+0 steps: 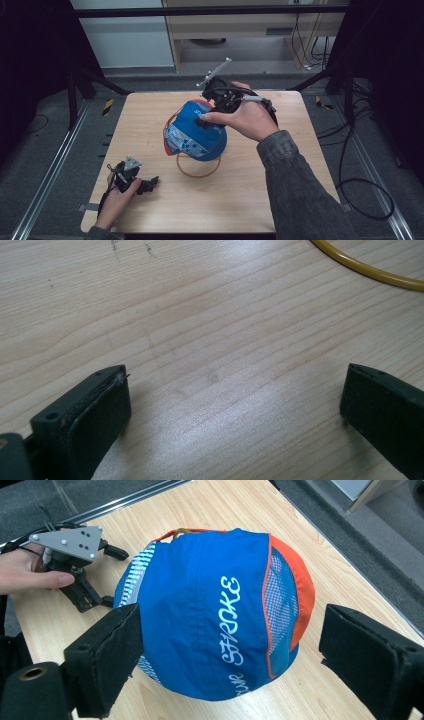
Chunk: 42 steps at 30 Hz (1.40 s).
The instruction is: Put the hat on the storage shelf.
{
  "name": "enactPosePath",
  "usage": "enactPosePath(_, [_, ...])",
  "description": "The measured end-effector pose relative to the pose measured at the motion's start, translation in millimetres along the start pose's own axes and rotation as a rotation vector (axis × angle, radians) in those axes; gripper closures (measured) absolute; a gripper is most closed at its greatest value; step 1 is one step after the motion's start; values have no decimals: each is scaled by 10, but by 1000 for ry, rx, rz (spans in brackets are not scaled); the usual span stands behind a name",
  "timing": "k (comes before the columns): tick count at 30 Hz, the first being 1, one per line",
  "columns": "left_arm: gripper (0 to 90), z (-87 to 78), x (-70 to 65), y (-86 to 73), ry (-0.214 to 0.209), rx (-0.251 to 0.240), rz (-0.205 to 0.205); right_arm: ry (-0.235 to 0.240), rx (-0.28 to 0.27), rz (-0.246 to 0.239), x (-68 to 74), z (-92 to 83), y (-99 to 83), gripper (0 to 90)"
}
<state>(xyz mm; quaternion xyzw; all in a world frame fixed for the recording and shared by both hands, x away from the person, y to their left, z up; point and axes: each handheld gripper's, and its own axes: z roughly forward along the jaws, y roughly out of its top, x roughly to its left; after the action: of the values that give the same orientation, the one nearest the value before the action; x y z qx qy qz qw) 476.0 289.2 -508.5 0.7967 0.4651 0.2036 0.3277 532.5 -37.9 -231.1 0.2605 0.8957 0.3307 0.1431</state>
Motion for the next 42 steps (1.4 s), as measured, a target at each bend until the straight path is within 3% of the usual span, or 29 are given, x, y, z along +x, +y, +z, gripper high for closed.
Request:
enactPosePath(22, [0, 0, 0, 1, 0, 0, 0, -17, -38, 29, -142, -175, -343, 73])
enactPosePath(34, [0, 0, -5, -2, 1, -1, 1, -72, -72, 88, -259, -274, -737, 79])
enactPosePath(42, [0, 0, -4, -2, 1, -1, 2, -94, -79, 92, -274, -298, -919, 100])
